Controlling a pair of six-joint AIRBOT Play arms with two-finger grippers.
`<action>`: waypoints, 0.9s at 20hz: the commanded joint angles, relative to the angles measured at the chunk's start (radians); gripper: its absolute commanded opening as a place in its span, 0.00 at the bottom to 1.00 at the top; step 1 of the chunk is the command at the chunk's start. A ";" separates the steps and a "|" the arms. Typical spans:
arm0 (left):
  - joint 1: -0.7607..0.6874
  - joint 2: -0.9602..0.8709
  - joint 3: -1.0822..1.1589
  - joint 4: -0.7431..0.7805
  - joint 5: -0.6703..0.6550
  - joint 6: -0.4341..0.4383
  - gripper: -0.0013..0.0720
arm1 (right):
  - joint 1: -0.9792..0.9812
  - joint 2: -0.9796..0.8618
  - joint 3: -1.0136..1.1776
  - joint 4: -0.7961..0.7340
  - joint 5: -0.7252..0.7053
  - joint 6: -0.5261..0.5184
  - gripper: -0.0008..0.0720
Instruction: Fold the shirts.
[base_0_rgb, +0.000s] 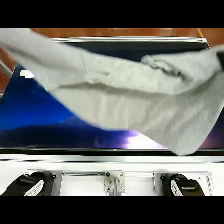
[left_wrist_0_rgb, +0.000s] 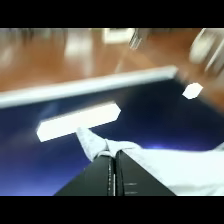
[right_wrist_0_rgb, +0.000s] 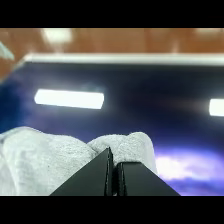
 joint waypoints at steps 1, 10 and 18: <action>0.001 0.010 -0.016 0.200 -0.253 -0.045 0.06 | 0.000 0.002 0.004 -0.137 0.348 0.142 0.09; 0.001 -0.106 -0.442 0.222 -0.201 -0.098 0.06 | 0.003 -0.135 -0.486 -0.074 0.163 0.173 0.09; 0.001 -0.512 -0.523 -0.042 0.277 -0.095 0.06 | 0.158 -0.578 -0.549 0.005 -0.664 0.142 0.09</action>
